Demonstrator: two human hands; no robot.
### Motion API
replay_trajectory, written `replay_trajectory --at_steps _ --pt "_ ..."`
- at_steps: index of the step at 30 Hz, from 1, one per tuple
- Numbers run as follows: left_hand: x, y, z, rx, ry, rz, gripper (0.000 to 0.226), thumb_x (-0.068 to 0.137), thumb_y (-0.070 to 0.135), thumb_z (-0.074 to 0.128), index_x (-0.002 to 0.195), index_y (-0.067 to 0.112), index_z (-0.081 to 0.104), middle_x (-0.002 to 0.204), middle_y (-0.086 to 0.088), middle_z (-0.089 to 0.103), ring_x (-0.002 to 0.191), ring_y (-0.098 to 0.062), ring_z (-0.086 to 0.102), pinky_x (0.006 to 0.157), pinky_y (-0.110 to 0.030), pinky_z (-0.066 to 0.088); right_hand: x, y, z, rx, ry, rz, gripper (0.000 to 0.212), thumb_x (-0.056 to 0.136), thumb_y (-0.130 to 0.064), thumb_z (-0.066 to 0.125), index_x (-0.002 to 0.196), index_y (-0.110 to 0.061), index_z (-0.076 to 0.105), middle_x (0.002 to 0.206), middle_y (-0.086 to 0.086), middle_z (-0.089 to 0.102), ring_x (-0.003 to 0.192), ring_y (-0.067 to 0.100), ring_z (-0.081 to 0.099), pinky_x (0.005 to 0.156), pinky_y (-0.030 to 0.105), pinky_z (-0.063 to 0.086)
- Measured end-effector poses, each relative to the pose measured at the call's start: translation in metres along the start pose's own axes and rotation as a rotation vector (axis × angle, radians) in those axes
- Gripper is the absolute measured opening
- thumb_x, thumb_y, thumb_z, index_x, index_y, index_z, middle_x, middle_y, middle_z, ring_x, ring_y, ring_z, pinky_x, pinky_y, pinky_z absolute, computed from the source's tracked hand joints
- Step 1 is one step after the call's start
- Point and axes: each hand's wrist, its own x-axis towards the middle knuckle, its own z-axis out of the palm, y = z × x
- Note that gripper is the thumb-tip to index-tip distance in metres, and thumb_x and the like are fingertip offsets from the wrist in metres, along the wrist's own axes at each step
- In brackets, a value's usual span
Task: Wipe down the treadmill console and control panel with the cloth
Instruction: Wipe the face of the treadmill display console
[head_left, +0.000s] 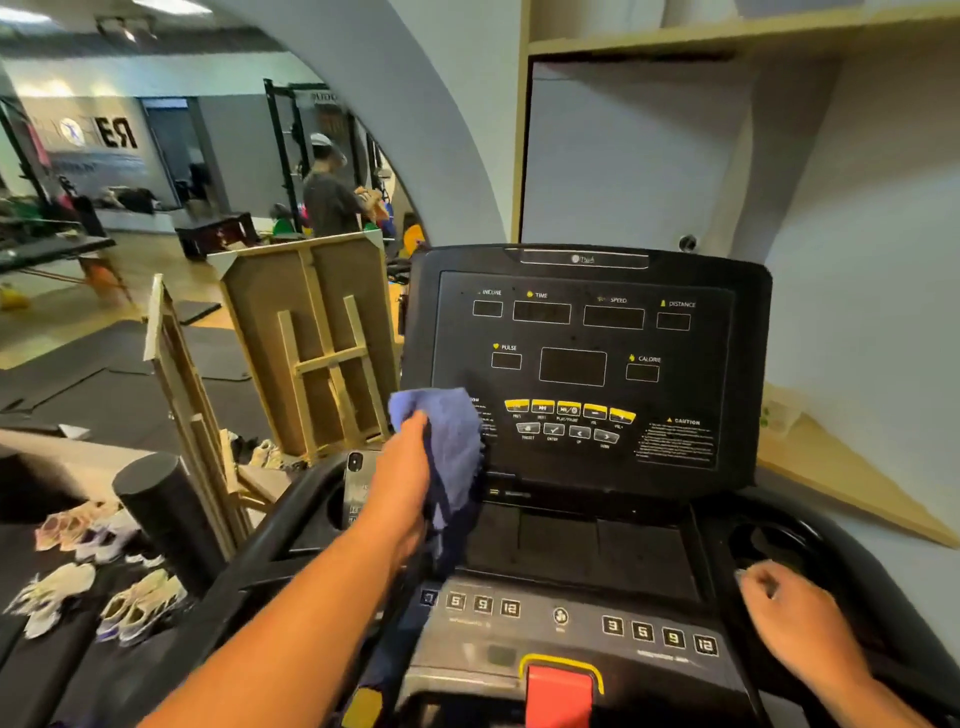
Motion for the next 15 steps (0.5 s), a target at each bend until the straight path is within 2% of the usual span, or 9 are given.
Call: replay_trajectory --at_steps 1,2,4,5,7,9,11,13,15 --pt "0.003 0.011 0.026 0.042 0.165 0.073 0.062 0.082 0.028 0.049 0.13 -0.011 0.038 0.115 -0.039 0.043 0.103 -0.052 0.044 0.105 -0.046 0.04 0.002 -0.003 0.005 -0.028 -0.025 0.024 0.03 0.094 -0.037 0.053 0.068 -0.024 0.062 0.064 -0.003 0.065 0.075 0.026 0.064 0.069 0.042 0.05" --pt "0.008 0.023 0.038 0.057 0.018 0.075 0.058 0.089 0.029 0.043 0.126 -0.015 0.042 0.118 -0.04 0.042 0.105 -0.054 0.044 0.103 -0.049 0.04 0.005 -0.005 0.011 -0.062 -0.034 0.033 0.032 0.094 -0.04 0.051 0.068 -0.024 0.062 0.066 -0.003 0.065 0.076 0.028 0.063 0.068 0.042 0.049" --pt "0.03 0.055 0.023 0.132 -0.757 0.19 0.053 0.104 0.029 0.037 0.127 -0.015 0.052 0.125 -0.034 0.054 0.111 -0.046 0.053 0.102 -0.047 0.042 0.011 -0.009 0.017 -0.146 -0.038 0.072 0.036 0.094 -0.044 0.046 0.068 -0.022 0.061 0.072 0.0 0.064 0.075 0.03 0.059 0.069 0.04 0.047" --pt "0.023 0.067 0.032 0.251 -0.968 0.375 0.048 0.107 0.031 0.034 0.129 -0.004 0.058 0.123 -0.022 0.059 0.11 -0.035 0.057 0.098 -0.043 0.042 0.013 -0.012 0.018 -0.179 -0.037 0.089 0.037 0.094 -0.044 0.043 0.069 -0.022 0.061 0.076 0.002 0.064 0.077 0.031 0.058 0.07 0.04 0.047" --pt "0.021 0.08 0.053 0.086 -1.3 0.708 0.039 0.109 0.033 0.032 0.125 0.012 0.061 0.11 -0.006 0.061 0.098 -0.021 0.059 0.087 -0.031 0.041 0.018 -0.014 0.019 -0.249 -0.039 0.098 0.036 0.094 -0.043 0.039 0.073 -0.024 0.061 0.083 0.004 0.067 0.083 0.031 0.062 0.072 0.039 0.048" --pt "0.006 0.099 0.081 -0.064 -1.259 1.049 0.031 0.108 0.027 0.035 0.125 0.014 0.058 0.114 -0.008 0.063 0.104 -0.022 0.059 0.092 -0.034 0.041 0.023 -0.012 0.021 -0.311 -0.04 0.073 0.034 0.095 -0.041 0.039 0.075 -0.027 0.062 0.088 0.004 0.071 0.088 0.029 0.067 0.071 0.039 0.049" --pt "-0.007 0.093 0.116 0.071 -1.209 1.44 0.045 0.106 0.026 0.039 0.148 0.01 0.043 0.15 -0.015 0.047 0.139 -0.036 0.04 0.113 -0.048 0.031 0.025 -0.009 0.023 -0.342 -0.041 0.053 0.032 0.096 -0.04 0.041 0.074 -0.028 0.062 0.091 0.005 0.074 0.091 0.028 0.069 0.072 0.039 0.05" --pt "-0.013 0.063 0.148 0.29 -1.069 1.655 0.065 0.106 0.038 0.037 0.161 0.009 0.019 0.17 -0.011 0.015 0.156 -0.037 0.008 0.123 -0.056 0.01 0.027 -0.009 0.023 -0.336 -0.049 0.052 0.03 0.096 -0.038 0.044 0.083 -0.028 0.068 0.096 0.003 0.075 0.096 0.028 0.069 0.076 0.039 0.051" --pt "-0.012 0.035 0.148 0.295 -0.992 1.775 0.071 0.105 0.044 0.034 0.163 0.011 0.008 0.171 -0.008 0.002 0.157 -0.035 -0.004 0.124 -0.056 0.0 0.026 -0.011 0.022 -0.31 -0.056 0.06 0.028 0.095 -0.038 0.046 0.088 -0.029 0.071 0.1 0.002 0.075 0.098 0.027 0.068 0.077 0.038 0.051"
